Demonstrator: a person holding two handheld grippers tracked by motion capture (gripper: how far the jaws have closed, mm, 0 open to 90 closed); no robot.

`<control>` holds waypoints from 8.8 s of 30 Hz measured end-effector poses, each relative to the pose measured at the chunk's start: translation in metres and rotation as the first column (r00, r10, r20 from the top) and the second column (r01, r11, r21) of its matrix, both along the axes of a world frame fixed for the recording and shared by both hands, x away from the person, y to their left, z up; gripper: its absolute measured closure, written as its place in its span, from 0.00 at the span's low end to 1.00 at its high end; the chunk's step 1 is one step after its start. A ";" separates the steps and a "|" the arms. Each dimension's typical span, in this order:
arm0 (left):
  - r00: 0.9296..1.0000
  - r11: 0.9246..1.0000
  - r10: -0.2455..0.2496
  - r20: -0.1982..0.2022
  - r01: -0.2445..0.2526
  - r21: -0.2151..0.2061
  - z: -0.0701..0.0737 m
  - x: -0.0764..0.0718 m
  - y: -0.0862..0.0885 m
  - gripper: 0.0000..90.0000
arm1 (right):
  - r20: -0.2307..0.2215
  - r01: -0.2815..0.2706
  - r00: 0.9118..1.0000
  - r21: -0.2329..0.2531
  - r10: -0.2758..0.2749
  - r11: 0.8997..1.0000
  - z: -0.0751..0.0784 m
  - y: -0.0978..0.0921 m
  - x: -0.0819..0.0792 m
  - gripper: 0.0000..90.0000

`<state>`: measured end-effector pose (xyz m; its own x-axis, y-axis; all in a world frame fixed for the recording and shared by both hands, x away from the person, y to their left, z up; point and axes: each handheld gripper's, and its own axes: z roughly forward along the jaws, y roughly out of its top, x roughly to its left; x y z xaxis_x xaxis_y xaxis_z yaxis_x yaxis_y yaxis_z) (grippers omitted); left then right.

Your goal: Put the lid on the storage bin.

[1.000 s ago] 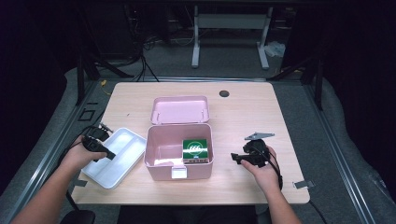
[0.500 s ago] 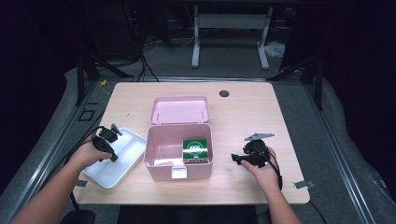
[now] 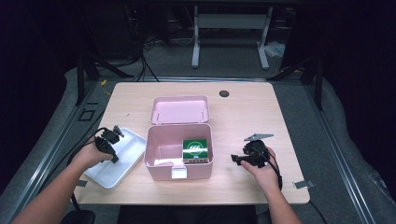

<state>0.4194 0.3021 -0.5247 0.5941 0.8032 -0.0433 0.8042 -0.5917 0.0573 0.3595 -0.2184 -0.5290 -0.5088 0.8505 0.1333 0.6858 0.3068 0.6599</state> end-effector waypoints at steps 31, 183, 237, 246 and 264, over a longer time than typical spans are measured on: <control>0.999 0.999 0.043 -0.021 -0.043 0.012 0.009 0.002 0.004 0.99 | -0.016 0.006 1.000 -0.002 -0.006 1.000 -0.004 -0.006 0.003 0.40; 0.581 0.582 -0.810 0.086 0.813 -0.008 0.104 -0.005 -0.225 0.99 | -0.031 0.006 1.000 0.003 -0.006 1.000 -0.008 -0.010 0.006 0.42; 0.807 0.801 -0.550 0.214 0.582 -0.138 0.133 -0.020 -0.145 0.83 | -0.006 0.007 1.000 0.031 -0.006 1.000 0.016 0.005 0.025 0.39; 0.783 0.785 -0.578 0.231 0.610 -0.105 0.125 -0.018 -0.158 0.82 | 0.007 0.006 1.000 0.010 -0.006 1.000 0.056 0.033 0.068 0.37; 0.734 0.732 -0.659 0.163 0.676 -0.081 0.111 -0.008 -0.195 0.91 | -0.016 -0.004 1.000 0.087 0.005 0.996 0.087 0.061 0.130 0.55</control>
